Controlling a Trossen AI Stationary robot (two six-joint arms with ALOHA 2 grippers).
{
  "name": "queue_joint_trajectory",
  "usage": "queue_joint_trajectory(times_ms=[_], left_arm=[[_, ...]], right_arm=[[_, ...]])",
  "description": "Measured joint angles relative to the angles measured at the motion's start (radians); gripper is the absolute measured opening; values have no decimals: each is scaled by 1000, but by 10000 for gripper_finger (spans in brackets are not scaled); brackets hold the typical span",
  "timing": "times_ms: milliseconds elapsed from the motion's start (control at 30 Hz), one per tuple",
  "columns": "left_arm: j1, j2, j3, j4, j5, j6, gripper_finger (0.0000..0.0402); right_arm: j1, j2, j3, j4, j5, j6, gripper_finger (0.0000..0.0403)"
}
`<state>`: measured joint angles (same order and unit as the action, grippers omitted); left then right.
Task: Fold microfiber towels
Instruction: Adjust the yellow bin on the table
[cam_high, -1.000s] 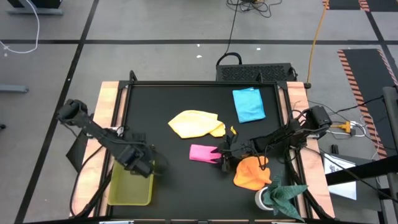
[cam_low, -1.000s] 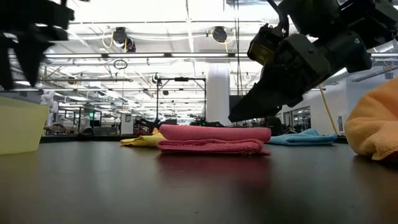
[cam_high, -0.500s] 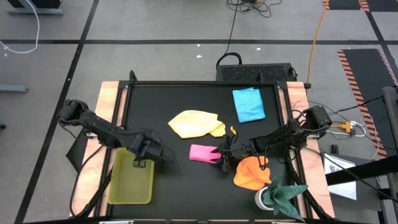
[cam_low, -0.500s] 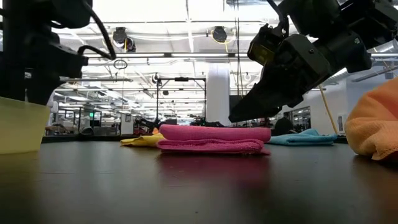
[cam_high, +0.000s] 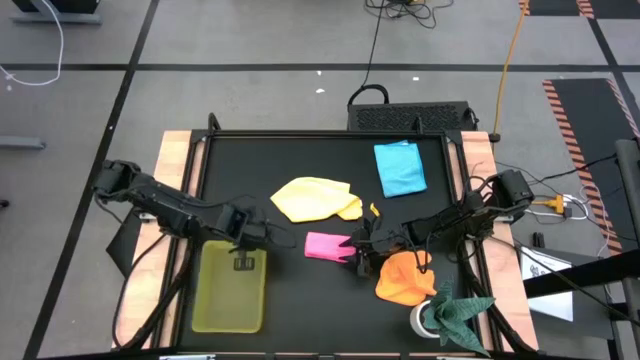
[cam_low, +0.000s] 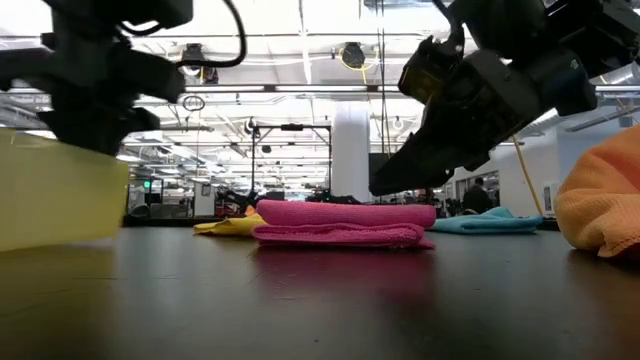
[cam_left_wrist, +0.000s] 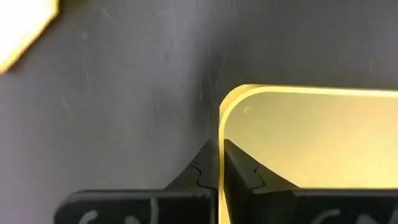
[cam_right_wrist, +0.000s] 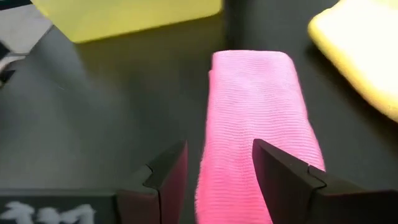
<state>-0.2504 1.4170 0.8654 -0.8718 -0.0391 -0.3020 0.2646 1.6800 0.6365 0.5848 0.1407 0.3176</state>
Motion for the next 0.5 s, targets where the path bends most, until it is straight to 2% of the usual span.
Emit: queue_joint_trajectory(times_ms=[100, 333, 500], left_arm=[[29, 1, 6, 44, 0, -3, 8], [70, 58, 7, 177, -3, 30, 6], [83, 110, 13, 271, -14, 38, 9]], right_arm=[[1, -30, 0, -7, -44, 2, 173], [7, -110, 0, -35, -42, -12, 173], [7, -123, 0, -47, -42, -12, 173]])
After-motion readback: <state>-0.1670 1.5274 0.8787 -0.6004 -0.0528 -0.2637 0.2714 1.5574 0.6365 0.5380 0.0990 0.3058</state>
